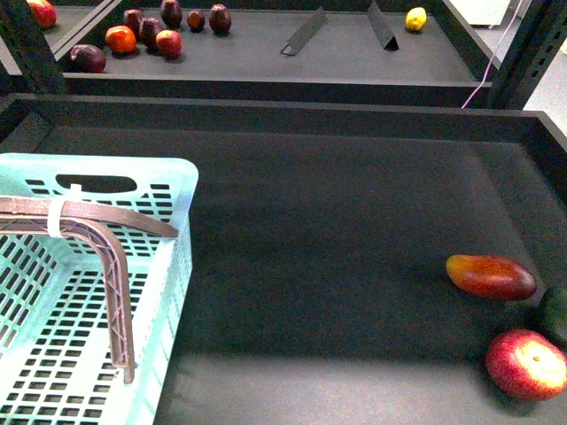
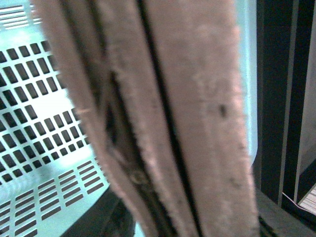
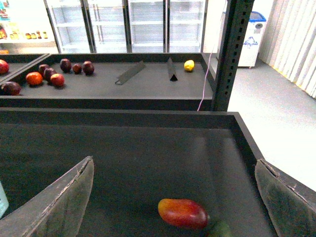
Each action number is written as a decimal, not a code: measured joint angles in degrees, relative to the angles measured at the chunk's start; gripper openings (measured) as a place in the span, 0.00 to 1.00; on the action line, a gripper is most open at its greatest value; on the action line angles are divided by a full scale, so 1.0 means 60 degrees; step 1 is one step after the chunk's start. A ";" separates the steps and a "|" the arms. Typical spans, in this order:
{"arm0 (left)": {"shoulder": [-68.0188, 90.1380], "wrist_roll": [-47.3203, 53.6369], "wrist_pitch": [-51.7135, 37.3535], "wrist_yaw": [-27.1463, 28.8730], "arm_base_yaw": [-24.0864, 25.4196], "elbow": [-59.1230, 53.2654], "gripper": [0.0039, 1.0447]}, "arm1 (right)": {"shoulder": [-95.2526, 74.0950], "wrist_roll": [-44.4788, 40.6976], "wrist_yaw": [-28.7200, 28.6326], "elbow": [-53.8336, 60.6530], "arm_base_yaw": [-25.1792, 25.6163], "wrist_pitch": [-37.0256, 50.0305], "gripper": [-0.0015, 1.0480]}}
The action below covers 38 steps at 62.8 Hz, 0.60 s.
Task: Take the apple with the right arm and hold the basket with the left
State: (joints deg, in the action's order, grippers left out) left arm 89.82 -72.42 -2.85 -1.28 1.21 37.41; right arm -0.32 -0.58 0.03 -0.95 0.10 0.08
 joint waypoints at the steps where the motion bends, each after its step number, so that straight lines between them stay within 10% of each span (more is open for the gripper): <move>1: 0.0000 0.0000 0.0018 0.0007 0.0004 0.0025 0.35 | 0.0000 0.0000 0.0000 0.0000 0.0000 0.0000 0.92; 11: -0.0109 -0.0630 0.0120 0.0080 0.0007 0.0091 0.17 | 0.0000 0.0004 0.0000 0.0000 0.0000 0.0000 0.92; 38: -0.2025 0.1869 0.0674 0.0051 -0.0331 -0.0084 0.16 | 0.0000 0.0000 0.0000 0.0000 0.0000 0.0000 0.92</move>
State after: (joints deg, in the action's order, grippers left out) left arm 77.67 -61.21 1.19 -0.97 -0.78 36.91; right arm -0.32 -0.58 0.03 -0.95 0.10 0.08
